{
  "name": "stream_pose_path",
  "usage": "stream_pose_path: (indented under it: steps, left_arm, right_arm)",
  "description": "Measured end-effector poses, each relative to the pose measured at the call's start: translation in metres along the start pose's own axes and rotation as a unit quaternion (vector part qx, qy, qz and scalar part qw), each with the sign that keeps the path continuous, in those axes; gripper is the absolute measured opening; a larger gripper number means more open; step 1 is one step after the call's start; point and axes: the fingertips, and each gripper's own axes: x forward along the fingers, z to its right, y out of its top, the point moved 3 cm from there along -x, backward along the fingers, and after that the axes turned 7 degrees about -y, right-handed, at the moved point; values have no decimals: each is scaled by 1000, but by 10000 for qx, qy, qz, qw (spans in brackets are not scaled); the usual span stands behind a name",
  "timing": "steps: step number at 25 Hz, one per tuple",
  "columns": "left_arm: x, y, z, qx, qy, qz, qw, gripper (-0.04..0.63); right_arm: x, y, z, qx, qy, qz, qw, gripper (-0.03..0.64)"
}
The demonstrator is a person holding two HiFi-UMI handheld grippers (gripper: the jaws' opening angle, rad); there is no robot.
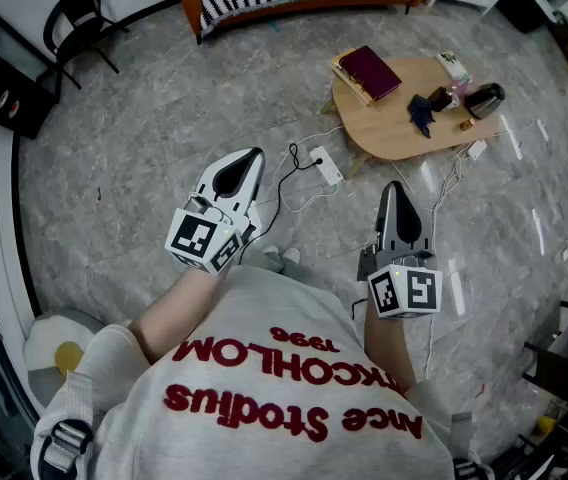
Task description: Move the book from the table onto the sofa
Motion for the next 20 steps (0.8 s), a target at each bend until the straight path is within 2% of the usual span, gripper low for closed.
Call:
stream_pose_path:
  steps: [12, 20]
  left_arm:
    - [17, -1, 1, 135, 137, 71, 9998, 18]
    - [52, 8, -11, 246, 179, 156, 9994, 18]
  right_arm:
    - [5, 8, 17, -122, 72, 199, 9997, 28]
    - [30, 24, 44, 23, 168, 405, 9990, 28]
